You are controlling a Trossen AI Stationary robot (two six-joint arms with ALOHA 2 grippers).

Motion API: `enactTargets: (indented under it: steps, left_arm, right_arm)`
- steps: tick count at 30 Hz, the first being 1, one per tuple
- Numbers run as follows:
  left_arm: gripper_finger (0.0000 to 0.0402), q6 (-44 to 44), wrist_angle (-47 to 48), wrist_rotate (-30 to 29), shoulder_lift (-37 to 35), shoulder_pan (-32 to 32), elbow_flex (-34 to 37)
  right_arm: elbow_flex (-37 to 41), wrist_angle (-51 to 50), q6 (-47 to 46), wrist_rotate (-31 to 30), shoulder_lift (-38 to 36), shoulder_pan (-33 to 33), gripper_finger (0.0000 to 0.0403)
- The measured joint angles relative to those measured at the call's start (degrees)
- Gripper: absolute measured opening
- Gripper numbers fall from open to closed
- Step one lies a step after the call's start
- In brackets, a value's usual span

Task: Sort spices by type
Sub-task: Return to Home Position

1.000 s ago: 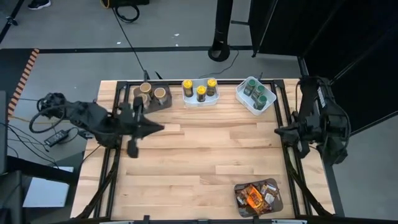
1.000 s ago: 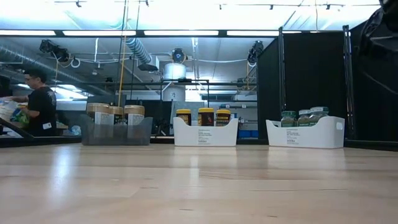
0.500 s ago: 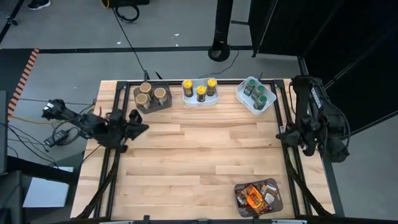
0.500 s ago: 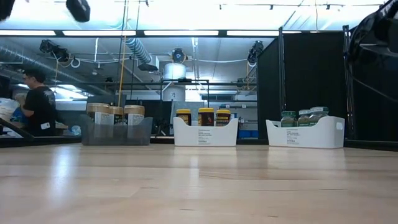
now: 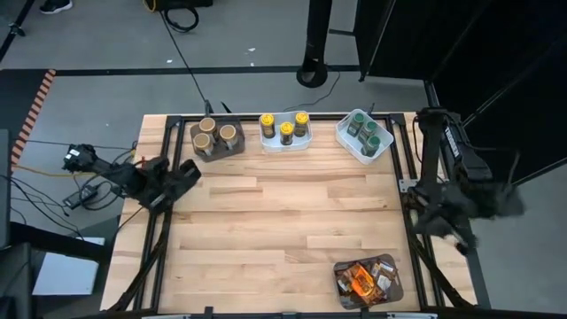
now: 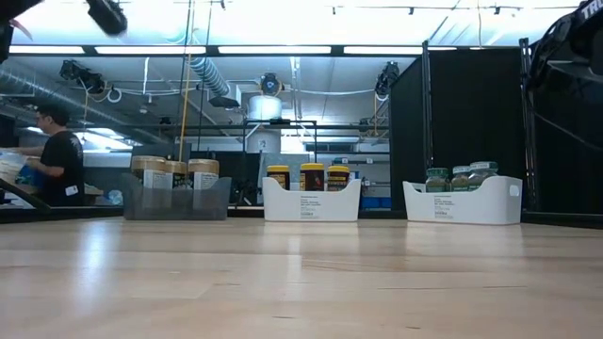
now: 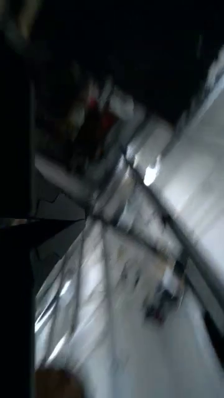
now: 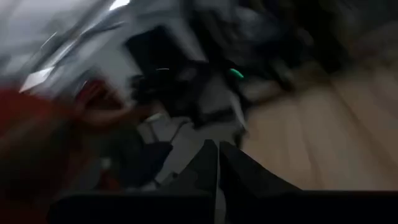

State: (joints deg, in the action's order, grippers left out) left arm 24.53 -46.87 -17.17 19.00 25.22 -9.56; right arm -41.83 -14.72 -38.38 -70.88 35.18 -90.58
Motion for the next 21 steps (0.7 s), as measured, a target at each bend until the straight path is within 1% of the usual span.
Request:
enactTargets:
  steps: [2,3,4,5,6,7,8,9,10,11,12,13,14,15,17,19,20,21]
  left_arm:
    - [0.0007,-1.9,-2.2,7.0,0.0,0.0,0.0]
    - [0.0007,-2.2,-4.1,9.9,0.0,0.0,0.0]
    - [0.0007,-2.3,-5.9,12.5,0.0,0.0,0.0]
    - [0.0007,-2.5,-7.4,14.8,0.0,0.0,0.0]
    - [0.0007,-2.9,-8.5,16.8,0.0,0.0,0.0]
    - [0.0007,-3.2,-9.1,18.6,0.0,0.0,0.0]
    - [0.0007,-3.3,-9.3,20.3,0.0,0.0,0.0]
    - [0.0007,-3.4,-9.1,22.1,0.0,0.0,0.0]
    - [0.0007,-3.4,-8.3,23.6,0.0,0.0,0.0]
    - [0.0007,-3.7,-6.9,25.0,0.0,0.0,-0.1]
    - [0.0007,-4.7,-5.0,26.3,0.0,0.0,-0.1]
    - [0.0007,-5.7,-2.9,27.1,0.1,0.0,-0.1]
    - [0.0007,-6.6,-1.1,27.2,0.2,0.0,-0.1]
    - [0.0007,-7.9,0.3,27.0,0.2,0.0,0.0]
    - [0.0007,-10.3,2.5,25.8,0.2,0.0,0.0]
    - [0.0007,-13.2,4.4,25.4,0.1,0.0,0.0]
    - [0.0007,-14.2,5.3,24.7,0.1,0.0,0.0]
    - [0.0007,-15.0,6.2,23.8,0.1,0.0,0.0]
  right_arm:
    - [-1.1,17.6,26.8,4.3,0.3,0.0,0.0021]
    - [-1.5,25.8,38.0,8.9,0.1,-0.3,0.0018]
    - [-2.2,32.8,48.5,15.7,-0.1,-0.7,0.0017]
    - [-3.0,37.3,57.8,23.7,-0.7,-1.4,0.0017]
    - [-3.9,38.9,65.4,31.0,-1.4,-1.9,0.0016]
    - [-4.7,38.1,71.6,36.1,-2.1,-2.5,0.0016]
    - [-5.5,35.3,75.8,38.8,-3.1,-3.1,0.0016]
    - [-6.2,31.7,77.3,38.0,-3.4,-3.4,0.0016]
    - [-6.9,27.4,75.5,34.9,-3.2,-3.6,0.0016]
    - [-6.9,22.8,70.8,31.8,-3.1,-3.5,0.0016]
    - [-6.3,18.1,65.8,31.1,-3.0,-3.1,0.0017]
    - [-5.3,16.0,61.7,32.6,-2.9,-2.8,0.0018]
    - [-3.7,16.6,59.6,36.1,-2.8,-2.3,0.0019]
    - [-1.9,19.1,59.5,39.7,-2.6,-1.9,0.002]
    - [1.9,26.3,63.8,47.2,-2.6,-1.3,0.002]
    - [5.2,29.5,67.5,53.7,-2.8,-1.2,0.0018]
    - [7.2,31.9,67.5,55.3,-2.9,-0.9,0.0017]
    - [9.6,35.6,66.6,55.2,-2.9,-0.5,0.0016]
